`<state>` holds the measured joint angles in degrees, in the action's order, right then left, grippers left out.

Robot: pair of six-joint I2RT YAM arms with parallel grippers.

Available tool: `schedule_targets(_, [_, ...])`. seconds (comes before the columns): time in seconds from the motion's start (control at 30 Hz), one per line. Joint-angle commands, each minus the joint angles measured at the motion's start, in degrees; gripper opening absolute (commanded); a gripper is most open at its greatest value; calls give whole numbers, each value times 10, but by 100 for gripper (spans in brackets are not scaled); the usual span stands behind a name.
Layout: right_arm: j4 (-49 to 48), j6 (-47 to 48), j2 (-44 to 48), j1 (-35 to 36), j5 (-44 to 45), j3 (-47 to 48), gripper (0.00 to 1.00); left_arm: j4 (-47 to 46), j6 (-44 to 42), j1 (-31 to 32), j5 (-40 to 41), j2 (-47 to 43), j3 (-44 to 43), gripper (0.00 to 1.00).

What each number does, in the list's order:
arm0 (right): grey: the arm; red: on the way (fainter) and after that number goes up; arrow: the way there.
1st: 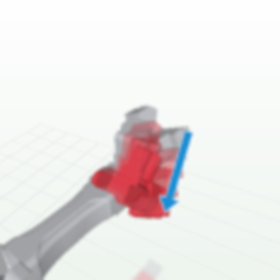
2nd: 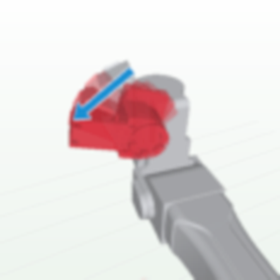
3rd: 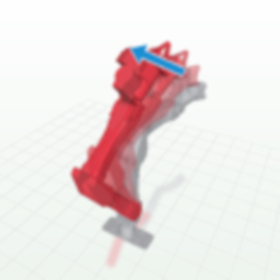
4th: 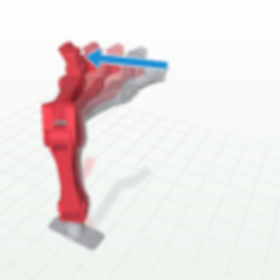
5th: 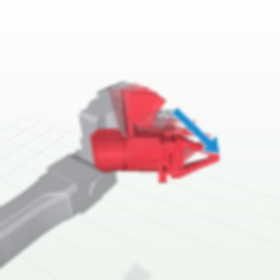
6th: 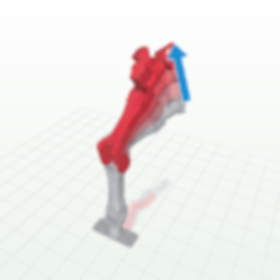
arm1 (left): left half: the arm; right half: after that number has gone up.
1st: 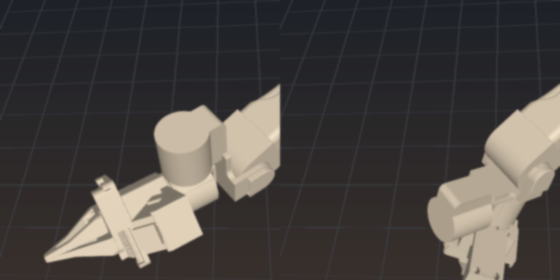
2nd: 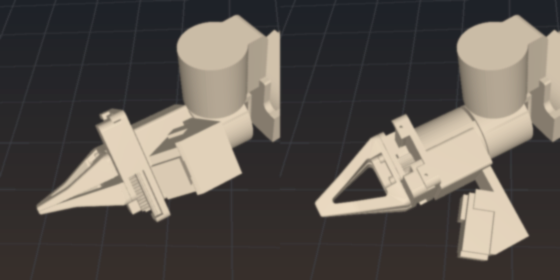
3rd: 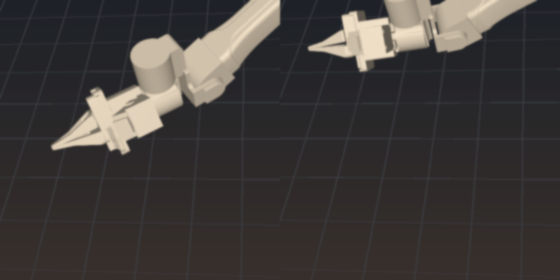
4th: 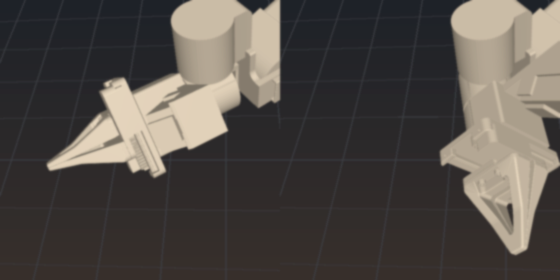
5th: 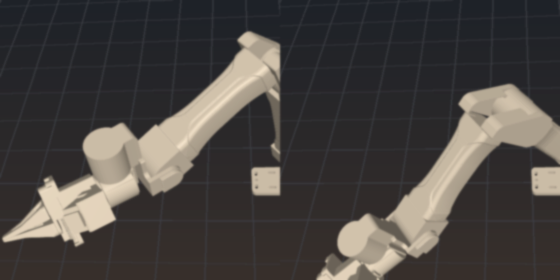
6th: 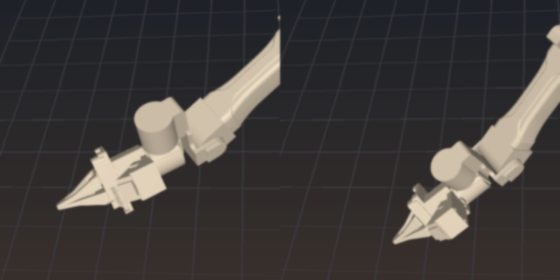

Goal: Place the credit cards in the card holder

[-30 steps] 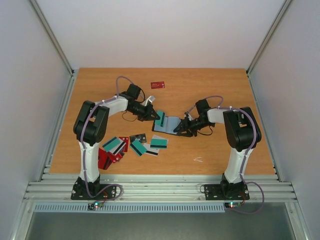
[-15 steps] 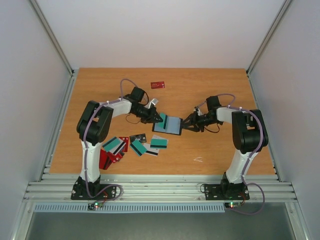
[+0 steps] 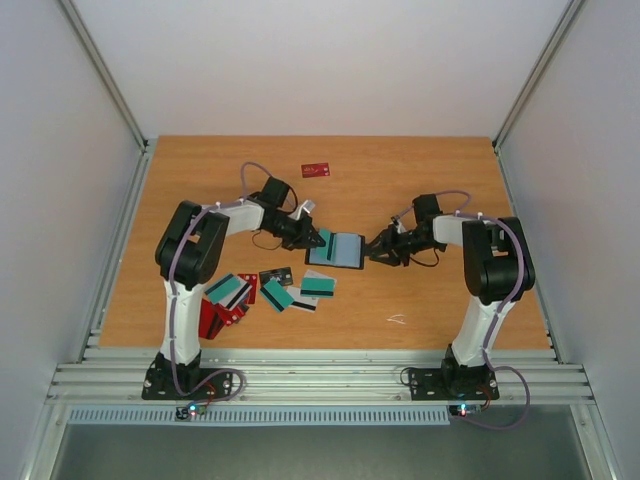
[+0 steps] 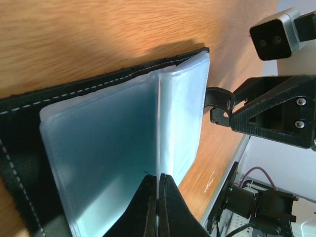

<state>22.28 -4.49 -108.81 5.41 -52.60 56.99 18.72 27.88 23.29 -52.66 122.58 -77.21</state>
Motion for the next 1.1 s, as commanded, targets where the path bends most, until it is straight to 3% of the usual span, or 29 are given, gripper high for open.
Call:
schedule_targets(0.0, [-5, 0, -15, -3, -3, -2, 33, -17, 6, 11, -20, 23, -10, 0])
schedule_targets(1.07, [-28, -8, -28, -3, -22, -20, 30, -32, 27, 30, -21, 32, -31, 0])
